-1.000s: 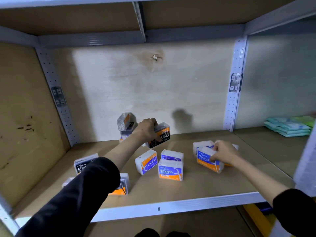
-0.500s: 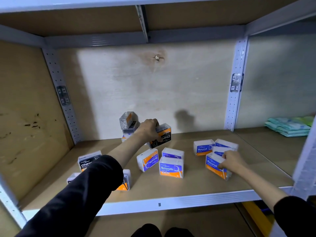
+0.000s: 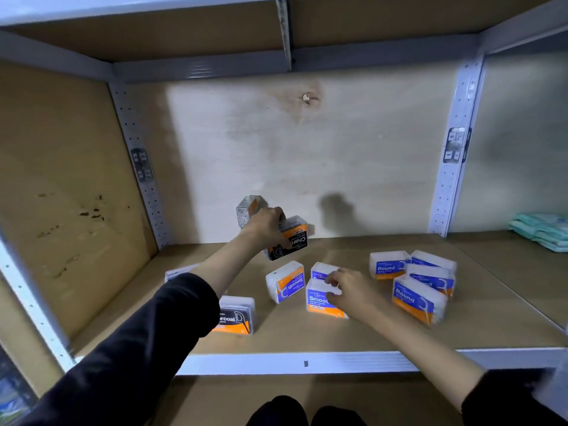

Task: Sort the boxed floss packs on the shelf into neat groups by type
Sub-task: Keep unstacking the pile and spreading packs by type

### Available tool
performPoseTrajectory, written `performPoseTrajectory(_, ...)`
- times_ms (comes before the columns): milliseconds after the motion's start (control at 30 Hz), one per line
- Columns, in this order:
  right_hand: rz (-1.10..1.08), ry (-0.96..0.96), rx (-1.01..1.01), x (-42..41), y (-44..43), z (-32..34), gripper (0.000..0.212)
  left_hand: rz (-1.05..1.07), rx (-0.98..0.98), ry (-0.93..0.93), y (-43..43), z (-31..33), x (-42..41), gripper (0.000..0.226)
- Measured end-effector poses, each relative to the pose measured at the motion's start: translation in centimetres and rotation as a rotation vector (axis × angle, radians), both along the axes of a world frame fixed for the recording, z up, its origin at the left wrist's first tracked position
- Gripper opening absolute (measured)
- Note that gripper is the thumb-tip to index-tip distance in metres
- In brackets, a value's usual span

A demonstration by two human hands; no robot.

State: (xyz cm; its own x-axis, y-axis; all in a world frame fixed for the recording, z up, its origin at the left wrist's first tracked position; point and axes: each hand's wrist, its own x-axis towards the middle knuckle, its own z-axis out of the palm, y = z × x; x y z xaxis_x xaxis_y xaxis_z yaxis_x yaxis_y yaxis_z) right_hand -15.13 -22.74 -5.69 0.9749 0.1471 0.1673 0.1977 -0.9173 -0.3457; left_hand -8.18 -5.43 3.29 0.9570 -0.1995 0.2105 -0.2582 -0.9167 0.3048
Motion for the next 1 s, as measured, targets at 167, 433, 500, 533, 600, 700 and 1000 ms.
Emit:
performPoseTrajectory(167, 0.155, 0.024, -0.011, 0.1, 5.3, -3.0, 0.033, 0.041, -0.017, -0.019, 2.3, -0.2, -0.3, 0.057)
performPoseTrajectory(433, 0.263, 0.117, -0.182, 1.3, 9.2, -6.6, 0.056, 0.130, 0.004, -0.021, 4.8, -0.8, -0.3, 0.062)
performPoseTrajectory(500, 0.269, 0.192, -0.144, 1.2, 9.7, -7.2, 0.058, 0.153, 0.015, -0.009, 5.5, -0.8, 0.0, 0.056)
performPoseTrajectory(533, 0.268, 0.226, -0.128, 1.3, 9.9, -7.5, 0.058, 0.164, 0.015, 0.000, 5.9, -0.9, 0.1, 0.053)
performPoseTrajectory(600, 0.269, 0.258, -0.130, 1.3, 10.0, -7.8, 0.057, 0.178, 0.010, 0.016, 6.6, -1.1, 0.5, 0.053)
performPoseTrajectory(700, 0.278, 0.239, -0.156, 1.3, 9.9, -7.9, 0.056, 0.197, 0.001, 0.027, 7.4, -1.8, 1.1, 0.053)
performPoseTrajectory(1000, 0.301, 0.245, -0.219, 1.3, 9.7, -8.2, 0.083, 0.310, 0.024, 0.096, 8.7, -5.9, 3.1, 0.051)
